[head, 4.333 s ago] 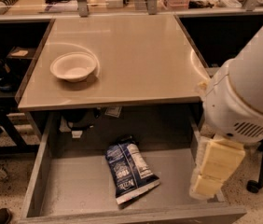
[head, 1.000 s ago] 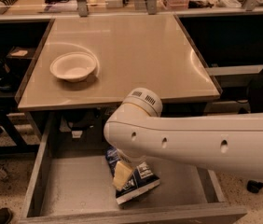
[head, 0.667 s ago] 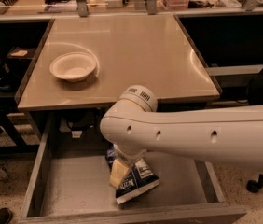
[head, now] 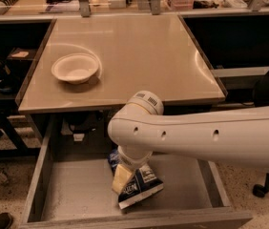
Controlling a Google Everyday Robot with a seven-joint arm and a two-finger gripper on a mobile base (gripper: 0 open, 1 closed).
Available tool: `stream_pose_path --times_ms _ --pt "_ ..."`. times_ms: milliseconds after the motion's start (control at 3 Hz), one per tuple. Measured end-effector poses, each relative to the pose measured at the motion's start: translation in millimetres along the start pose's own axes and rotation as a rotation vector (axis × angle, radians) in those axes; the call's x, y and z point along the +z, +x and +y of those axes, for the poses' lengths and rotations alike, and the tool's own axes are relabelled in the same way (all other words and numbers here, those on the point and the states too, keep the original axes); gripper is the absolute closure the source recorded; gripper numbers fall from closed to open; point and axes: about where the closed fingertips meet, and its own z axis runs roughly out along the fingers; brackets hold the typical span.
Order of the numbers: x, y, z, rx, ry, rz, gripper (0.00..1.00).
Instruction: Pick blue chip bag from top drawer and place on counter
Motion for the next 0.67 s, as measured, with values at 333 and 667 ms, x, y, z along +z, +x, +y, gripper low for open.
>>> stream_pose_path --times_ms 333,667 --pt "14.4 -15.6 -0.1 0.016 -0.039 -0.004 0.00" --pt "27.1 -22.9 0.5 0.025 -0.080 -0.008 0.00"
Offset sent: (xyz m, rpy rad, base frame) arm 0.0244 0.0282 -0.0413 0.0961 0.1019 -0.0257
